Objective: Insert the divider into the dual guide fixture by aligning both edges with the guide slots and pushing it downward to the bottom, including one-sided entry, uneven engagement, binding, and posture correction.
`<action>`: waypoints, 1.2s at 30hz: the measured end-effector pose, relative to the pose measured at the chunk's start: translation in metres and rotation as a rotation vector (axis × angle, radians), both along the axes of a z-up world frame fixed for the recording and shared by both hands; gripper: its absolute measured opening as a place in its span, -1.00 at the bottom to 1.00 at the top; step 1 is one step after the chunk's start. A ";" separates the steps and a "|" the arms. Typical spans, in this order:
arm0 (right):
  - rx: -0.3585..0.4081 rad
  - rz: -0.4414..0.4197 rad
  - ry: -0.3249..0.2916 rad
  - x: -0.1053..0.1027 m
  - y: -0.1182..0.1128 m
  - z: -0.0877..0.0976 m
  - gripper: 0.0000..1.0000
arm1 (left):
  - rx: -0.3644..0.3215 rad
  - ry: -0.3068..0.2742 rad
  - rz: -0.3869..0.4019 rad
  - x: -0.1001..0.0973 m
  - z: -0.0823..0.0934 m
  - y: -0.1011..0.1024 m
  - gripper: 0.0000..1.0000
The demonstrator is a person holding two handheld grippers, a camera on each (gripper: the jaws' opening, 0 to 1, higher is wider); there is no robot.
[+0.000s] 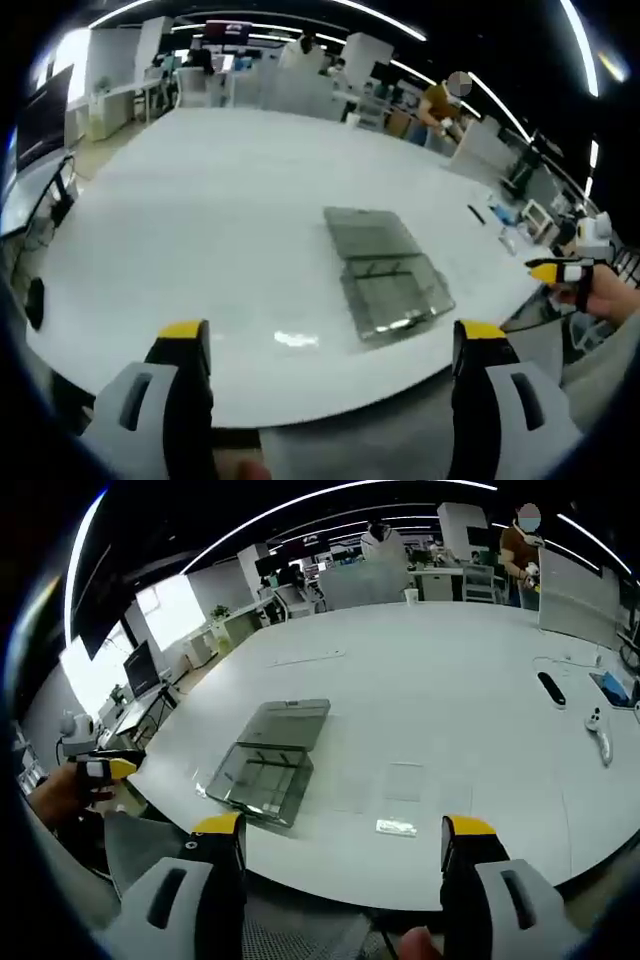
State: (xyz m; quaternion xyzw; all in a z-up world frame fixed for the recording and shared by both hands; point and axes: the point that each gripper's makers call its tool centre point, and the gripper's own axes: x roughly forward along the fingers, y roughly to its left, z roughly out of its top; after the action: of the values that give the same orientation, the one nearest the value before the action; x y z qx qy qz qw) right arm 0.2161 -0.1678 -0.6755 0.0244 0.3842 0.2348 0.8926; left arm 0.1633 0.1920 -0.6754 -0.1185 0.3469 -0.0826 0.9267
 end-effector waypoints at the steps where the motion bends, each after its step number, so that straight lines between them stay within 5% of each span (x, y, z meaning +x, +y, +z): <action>1: -0.001 0.001 0.001 0.000 0.000 0.000 0.56 | 0.007 0.001 -0.001 0.000 0.000 -0.001 0.98; 36: -0.018 0.005 0.011 0.003 0.001 0.002 0.53 | -0.020 0.033 -0.004 0.000 -0.004 -0.006 0.98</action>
State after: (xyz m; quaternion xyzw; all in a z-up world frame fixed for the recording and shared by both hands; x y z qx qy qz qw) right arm 0.2193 -0.1664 -0.6737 0.0170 0.3914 0.2333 0.8900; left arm 0.1634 0.1864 -0.6789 -0.1284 0.3617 -0.0860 0.9194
